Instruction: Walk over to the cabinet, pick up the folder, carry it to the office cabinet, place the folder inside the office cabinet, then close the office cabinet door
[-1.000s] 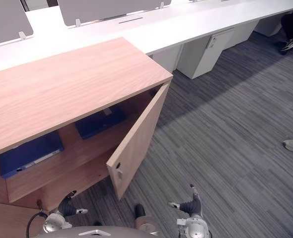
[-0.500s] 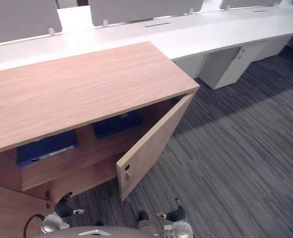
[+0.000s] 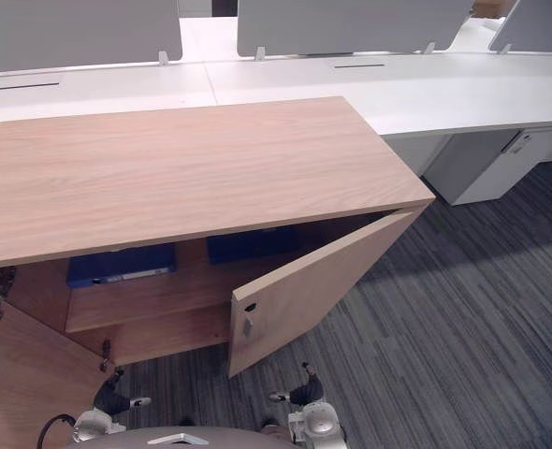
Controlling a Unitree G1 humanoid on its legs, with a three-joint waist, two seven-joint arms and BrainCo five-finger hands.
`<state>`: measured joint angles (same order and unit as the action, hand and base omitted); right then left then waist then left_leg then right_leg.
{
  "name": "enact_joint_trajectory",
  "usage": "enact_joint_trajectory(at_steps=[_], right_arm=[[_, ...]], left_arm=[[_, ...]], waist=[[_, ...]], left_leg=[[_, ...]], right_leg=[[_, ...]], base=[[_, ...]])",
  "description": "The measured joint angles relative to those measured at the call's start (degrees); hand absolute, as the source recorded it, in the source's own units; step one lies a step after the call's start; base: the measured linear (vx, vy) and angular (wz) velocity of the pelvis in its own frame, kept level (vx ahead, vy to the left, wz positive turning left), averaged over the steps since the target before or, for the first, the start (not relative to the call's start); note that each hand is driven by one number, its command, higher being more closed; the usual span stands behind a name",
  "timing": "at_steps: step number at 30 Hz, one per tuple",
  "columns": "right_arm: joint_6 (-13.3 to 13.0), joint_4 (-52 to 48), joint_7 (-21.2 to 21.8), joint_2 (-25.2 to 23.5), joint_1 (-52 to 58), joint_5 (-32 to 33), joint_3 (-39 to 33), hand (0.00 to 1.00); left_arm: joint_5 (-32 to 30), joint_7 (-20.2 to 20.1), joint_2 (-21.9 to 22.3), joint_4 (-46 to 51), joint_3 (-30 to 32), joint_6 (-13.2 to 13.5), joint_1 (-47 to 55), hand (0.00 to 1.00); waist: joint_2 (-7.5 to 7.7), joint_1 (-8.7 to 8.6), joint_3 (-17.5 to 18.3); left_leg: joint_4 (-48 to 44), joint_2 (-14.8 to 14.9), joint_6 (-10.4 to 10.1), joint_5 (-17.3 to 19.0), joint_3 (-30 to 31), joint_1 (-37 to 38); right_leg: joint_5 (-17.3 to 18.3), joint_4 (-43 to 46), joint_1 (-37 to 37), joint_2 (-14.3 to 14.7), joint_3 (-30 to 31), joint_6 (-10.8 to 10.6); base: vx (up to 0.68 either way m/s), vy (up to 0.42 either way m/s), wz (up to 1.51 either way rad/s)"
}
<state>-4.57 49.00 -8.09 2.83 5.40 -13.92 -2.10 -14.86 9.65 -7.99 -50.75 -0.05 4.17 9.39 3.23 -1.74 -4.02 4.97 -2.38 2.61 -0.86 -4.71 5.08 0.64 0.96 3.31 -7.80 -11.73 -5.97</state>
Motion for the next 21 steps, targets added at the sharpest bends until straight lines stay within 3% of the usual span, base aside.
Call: enact_joint_trajectory(at_steps=[4,8,12,16,19,20,21], right_arm=[[0.1,1.5,0.0,0.1,-1.5,0.0,1.1,0.0],[0.1,1.4,0.0,0.0,-1.7,0.0,1.6,0.0],[0.1,1.4,0.0,0.0,-1.4,0.0,3.1,0.0],[0.1,1.1,-0.1,0.1,-1.6,0.0,3.0,0.0],[0.4,0.2,-0.4,0.0,-1.6,0.0,0.8,0.0],[1.0,0.2,-0.8,-0.1,-1.6,0.0,0.0,0.0],[1.1,0.1,-0.8,0.0,-1.5,0.1,-0.9,0.0]], left_arm=[[1.4,0.0,0.0,0.0,0.3,0.0,-0.5,0.0],[2.7,0.2,0.0,0.1,0.6,0.0,-1.8,0.0],[3.6,0.9,0.0,0.5,2.9,-0.1,-1.8,0.0],[4.3,1.4,1.3,0.7,3.5,-0.1,-2.0,0.0],[4.7,1.4,3.8,2.3,3.9,-0.1,-3.0,0.0],[4.9,1.4,4.5,3.1,3.9,-0.1,-3.3,0.0],[5.4,1.4,5.1,3.1,3.8,-0.1,-3.5,0.0]], waist=[[0.14,0.28,-0.1],[0.92,0.19,-1.9],[2.08,1.53,-1.7],[0.5,1.73,-2.4],[-0.76,1.18,-3.2],[0.34,1.28,-3.7],[-0.67,1.36,-3.4]], left_leg=[[0.0,-0.1,0.2,-0.9,1.4,-2.4],[0.0,-0.1,-0.8,-2.7,8.1,-5.4],[0.0,-0.2,-2.3,-3.9,11.9,-6.9],[-0.1,0.9,-3.8,-5.9,16.3,-8.6],[-0.3,1.8,-2.9,-3.4,12.1,-10.7],[-4.4,1.8,-2.4,-1.6,8.2,-12.1],[-14.5,2.1,-1.9,0.2,3.0,-14.9]], right_leg=[[1.1,3.5,-3.5,-0.2,0.2,0.4],[4.5,12.1,-7.3,-0.3,5.0,2.0],[7.8,11.5,-6.2,-0.2,5.8,0.6],[8.3,11.0,-5.0,1.0,1.4,1.6],[8.5,10.5,-4.6,0.4,-3.1,1.9],[8.2,9.8,-4.5,-1.3,-5.0,2.3],[8.9,11.1,-4.2,-1.8,-6.4,2.0]], base=[[-0.07,-0.017,0.1],[-0.05,-0.004,0.95],[-0.04,-0.068,0.65],[-0.07,-0.09,0.62],[-0.06,-0.023,0.76],[-0.02,0.044,0.79],[-0.01,0.051,0.61]])
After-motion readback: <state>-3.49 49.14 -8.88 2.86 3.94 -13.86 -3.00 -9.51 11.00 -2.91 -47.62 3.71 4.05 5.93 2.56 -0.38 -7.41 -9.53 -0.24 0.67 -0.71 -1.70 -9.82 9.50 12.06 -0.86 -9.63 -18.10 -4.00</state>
